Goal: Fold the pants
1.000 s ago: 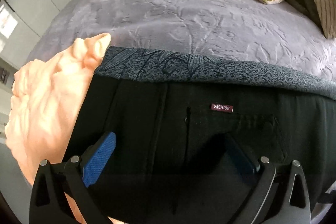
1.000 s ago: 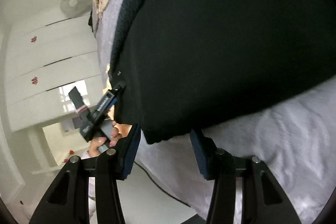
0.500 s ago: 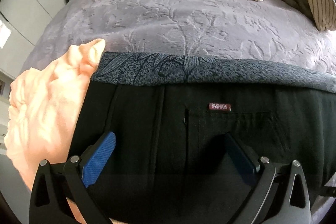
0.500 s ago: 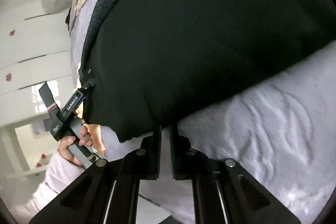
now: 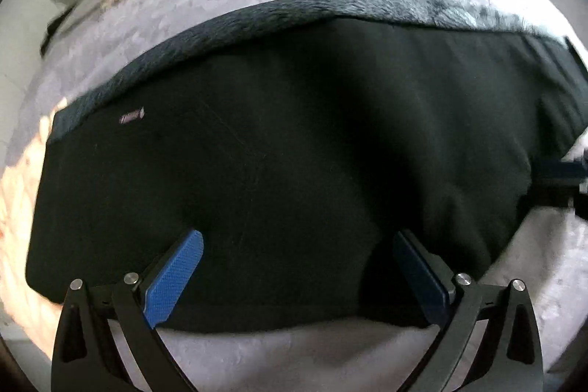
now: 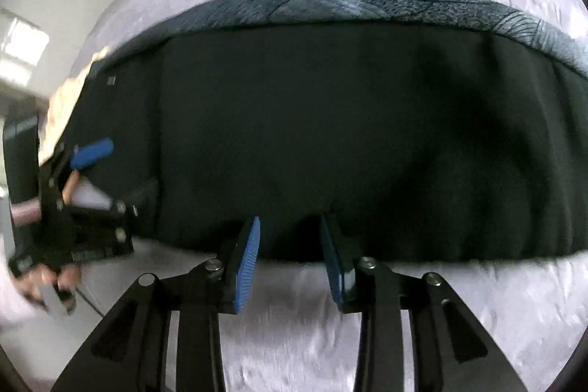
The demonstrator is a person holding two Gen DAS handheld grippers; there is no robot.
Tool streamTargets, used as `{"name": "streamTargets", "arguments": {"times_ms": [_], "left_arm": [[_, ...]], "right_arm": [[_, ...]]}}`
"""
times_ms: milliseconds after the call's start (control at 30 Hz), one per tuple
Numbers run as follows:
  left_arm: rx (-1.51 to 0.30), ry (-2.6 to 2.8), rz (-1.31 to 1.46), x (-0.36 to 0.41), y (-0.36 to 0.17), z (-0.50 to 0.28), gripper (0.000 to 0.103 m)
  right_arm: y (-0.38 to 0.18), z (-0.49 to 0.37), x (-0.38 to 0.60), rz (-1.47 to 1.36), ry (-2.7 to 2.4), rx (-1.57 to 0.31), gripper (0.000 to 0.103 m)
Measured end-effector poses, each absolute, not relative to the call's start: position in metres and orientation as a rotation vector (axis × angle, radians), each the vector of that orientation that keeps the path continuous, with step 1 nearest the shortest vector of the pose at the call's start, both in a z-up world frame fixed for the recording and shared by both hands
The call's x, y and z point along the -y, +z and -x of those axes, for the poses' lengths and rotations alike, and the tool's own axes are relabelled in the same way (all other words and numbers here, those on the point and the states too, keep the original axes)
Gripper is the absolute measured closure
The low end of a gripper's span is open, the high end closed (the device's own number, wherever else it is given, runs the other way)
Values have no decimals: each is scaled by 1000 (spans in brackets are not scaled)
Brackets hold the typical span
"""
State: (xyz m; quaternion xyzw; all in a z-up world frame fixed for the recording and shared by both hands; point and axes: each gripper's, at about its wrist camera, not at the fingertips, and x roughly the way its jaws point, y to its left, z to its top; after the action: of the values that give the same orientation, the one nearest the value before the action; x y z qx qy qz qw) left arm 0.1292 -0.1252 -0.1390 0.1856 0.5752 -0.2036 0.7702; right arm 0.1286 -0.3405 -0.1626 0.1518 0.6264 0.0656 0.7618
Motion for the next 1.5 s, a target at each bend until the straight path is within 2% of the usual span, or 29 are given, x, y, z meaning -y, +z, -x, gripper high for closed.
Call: {"name": "streamTargets", "arguments": {"times_ms": [67, 133, 300, 433, 567, 767, 967, 1200, 1400, 1500], "left_arm": [[-1268, -430, -383, 118, -127, -138, 0], [-1212, -427, -361, 111, -109, -150, 0], [-1114, -266, -301, 86, -95, -218, 0], [-1132, -84, -233, 50, -121, -269, 0], [-1140, -43, -204, 29, -137, -287, 0], [-1176, -15, -184, 21, -130, -296, 0], [-1174, -135, -262, 40, -107, -240, 0], [-1245, -378, -262, 95, -99, -157, 0], [-1298, -359, -429, 140, -141, -137, 0], [-1322, -358, -393, 135, -137, -142, 0]], "right_arm": [[-153, -127, 345, -372, 165, -1393, 65], [-138, -136, 345, -388, 184, -1351, 65], [-111, -218, 328, -358, 260, -1227, 65], [-131, -272, 295, -339, 293, -1232, 65], [-168, -302, 284, -312, 220, -1268, 66], [-162, -318, 297, -309, 34, -1238, 65], [-125, -257, 311, -291, 132, -1257, 59], [-125, -164, 311, -356, 96, -1337, 58], [-151, -136, 337, -302, -30, -1416, 59], [-142, -123, 344, -335, -11, -1411, 58]]}}
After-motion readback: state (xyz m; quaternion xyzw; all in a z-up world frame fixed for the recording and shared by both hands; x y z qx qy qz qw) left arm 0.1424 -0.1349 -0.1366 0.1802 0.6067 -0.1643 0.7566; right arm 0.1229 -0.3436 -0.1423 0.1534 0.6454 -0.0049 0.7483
